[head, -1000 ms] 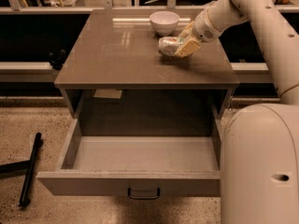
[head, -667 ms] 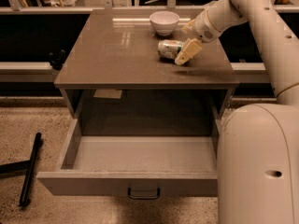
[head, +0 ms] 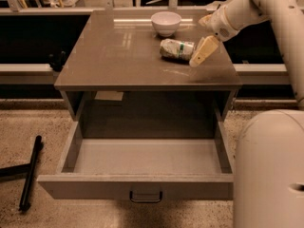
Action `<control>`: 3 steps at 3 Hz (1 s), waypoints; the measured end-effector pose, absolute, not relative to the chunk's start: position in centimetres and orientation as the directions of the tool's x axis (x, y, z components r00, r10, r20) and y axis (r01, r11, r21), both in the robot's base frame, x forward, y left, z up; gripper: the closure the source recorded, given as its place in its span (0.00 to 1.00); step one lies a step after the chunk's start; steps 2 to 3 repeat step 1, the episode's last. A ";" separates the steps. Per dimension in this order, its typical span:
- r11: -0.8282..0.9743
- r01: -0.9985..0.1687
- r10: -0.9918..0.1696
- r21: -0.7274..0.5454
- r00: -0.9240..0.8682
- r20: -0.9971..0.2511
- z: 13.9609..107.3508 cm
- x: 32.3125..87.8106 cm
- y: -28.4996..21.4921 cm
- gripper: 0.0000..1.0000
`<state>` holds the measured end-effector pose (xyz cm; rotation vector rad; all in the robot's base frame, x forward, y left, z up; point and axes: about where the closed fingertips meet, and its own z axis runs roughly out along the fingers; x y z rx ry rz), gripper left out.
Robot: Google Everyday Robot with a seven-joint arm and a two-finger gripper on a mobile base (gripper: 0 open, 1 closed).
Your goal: Pick 7up can from top drawer and place on counter
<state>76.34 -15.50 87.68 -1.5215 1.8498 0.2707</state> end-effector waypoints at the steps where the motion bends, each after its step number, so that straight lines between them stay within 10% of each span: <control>1: 0.359 -0.880 -0.768 -0.311 -0.089 -0.634 90.8 74.2 -19.7 0.00; 3: 0.359 -0.880 -0.768 -0.311 -0.089 -0.634 90.8 74.2 -19.7 0.00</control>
Offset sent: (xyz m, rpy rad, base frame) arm 0.0000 0.0000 0.0000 0.0000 0.0000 0.0000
